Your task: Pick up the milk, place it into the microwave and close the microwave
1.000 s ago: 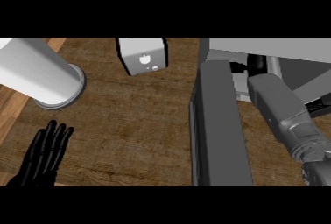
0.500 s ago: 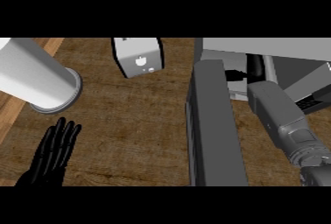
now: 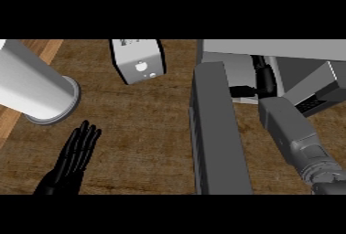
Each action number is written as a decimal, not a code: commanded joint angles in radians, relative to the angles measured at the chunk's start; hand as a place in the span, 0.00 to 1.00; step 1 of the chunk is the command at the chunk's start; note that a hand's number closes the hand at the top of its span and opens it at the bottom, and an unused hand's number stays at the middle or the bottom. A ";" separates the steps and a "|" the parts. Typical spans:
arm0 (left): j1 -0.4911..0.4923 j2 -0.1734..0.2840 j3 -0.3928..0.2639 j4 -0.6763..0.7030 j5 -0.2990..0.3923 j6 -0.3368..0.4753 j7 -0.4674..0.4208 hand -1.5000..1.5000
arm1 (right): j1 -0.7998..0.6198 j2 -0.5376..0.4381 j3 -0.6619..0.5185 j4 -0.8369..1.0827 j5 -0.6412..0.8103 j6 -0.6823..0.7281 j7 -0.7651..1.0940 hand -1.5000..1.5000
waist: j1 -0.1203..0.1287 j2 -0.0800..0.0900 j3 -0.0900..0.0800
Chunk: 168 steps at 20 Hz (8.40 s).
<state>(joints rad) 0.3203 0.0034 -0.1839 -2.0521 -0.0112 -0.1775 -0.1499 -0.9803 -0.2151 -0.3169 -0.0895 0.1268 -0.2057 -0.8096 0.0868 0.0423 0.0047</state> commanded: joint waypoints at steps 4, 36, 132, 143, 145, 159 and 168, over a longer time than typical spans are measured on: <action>-0.029 0.022 0.000 0.079 0.045 -0.056 -0.005 0.00 | 0.064 0.023 -0.017 -0.017 -0.024 0.142 -0.064 0.00 | -0.035 -0.018 -0.002; -0.478 -0.003 -0.420 0.788 -0.118 0.070 -0.072 1.00 | 0.781 0.005 0.134 -0.842 -0.115 0.428 0.008 0.00 | -0.137 -0.050 -0.008; -1.275 -0.003 -0.563 1.335 0.994 0.780 -0.517 1.00 | 0.787 -0.364 0.117 -1.603 -0.906 0.892 0.645 0.00 | -0.439 0.057 -0.008; -1.290 -0.003 -0.577 1.360 1.023 0.779 -0.555 1.00 | 0.790 -0.396 0.131 -1.600 -0.980 0.929 0.678 0.00 | -0.434 0.058 -0.006; -1.301 -0.003 -0.584 1.357 1.029 0.779 -0.553 1.00 | 0.777 -0.404 0.133 -1.598 -0.987 0.924 0.687 0.00 | -0.428 0.060 -0.007; -1.314 -0.003 -0.654 1.416 1.029 0.793 -0.558 1.00 | 0.768 -0.441 0.139 -1.605 -1.073 0.969 0.707 0.00 | -0.436 0.058 -0.001; -1.294 -0.003 -0.671 1.473 1.072 0.869 -0.511 1.00 | 0.780 -0.467 0.144 -1.626 -1.131 1.002 0.718 0.00 | -0.399 0.046 -0.003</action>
<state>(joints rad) -0.9668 -0.0017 -0.9129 -0.7239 1.0255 0.6493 -0.7069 -0.2034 -0.6731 -0.1692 -1.7088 -0.9823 0.7882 -0.0936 -0.3303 0.0781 0.0044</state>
